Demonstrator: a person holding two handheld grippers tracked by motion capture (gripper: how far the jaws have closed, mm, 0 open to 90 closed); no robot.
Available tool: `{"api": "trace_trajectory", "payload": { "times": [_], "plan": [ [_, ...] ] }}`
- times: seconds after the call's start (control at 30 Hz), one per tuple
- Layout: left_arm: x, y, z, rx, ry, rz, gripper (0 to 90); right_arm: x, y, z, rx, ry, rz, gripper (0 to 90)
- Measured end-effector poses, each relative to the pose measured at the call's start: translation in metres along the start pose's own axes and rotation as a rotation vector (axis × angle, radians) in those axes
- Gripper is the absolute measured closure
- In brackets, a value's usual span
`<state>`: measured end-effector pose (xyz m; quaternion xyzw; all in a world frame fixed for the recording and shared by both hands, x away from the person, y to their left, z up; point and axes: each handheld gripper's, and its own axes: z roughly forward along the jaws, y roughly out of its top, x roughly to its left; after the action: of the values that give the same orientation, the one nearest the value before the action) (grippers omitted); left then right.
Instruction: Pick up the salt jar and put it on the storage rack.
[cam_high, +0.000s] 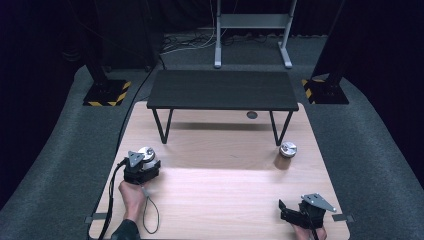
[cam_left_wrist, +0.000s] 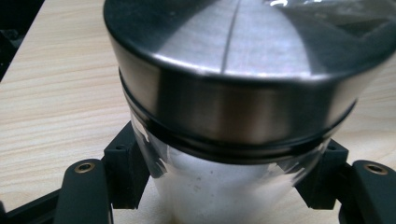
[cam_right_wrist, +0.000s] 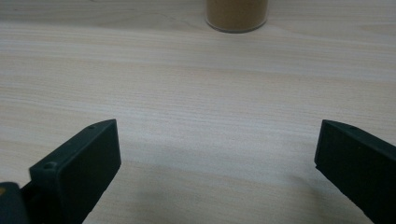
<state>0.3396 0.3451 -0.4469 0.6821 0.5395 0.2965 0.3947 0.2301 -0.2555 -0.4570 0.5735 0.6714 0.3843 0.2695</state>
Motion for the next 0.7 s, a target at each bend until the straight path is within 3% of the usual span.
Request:
{"api": "trace_trajectory", "payload": {
  "times": [0.7],
  "plan": [
    [-0.004, 0.004, -0.018, -0.014, -0.013, 0.038, 31.3, -0.001, 0.001, 0.0, 0.006, 0.004, 0.002, 0.0]
  ]
}}
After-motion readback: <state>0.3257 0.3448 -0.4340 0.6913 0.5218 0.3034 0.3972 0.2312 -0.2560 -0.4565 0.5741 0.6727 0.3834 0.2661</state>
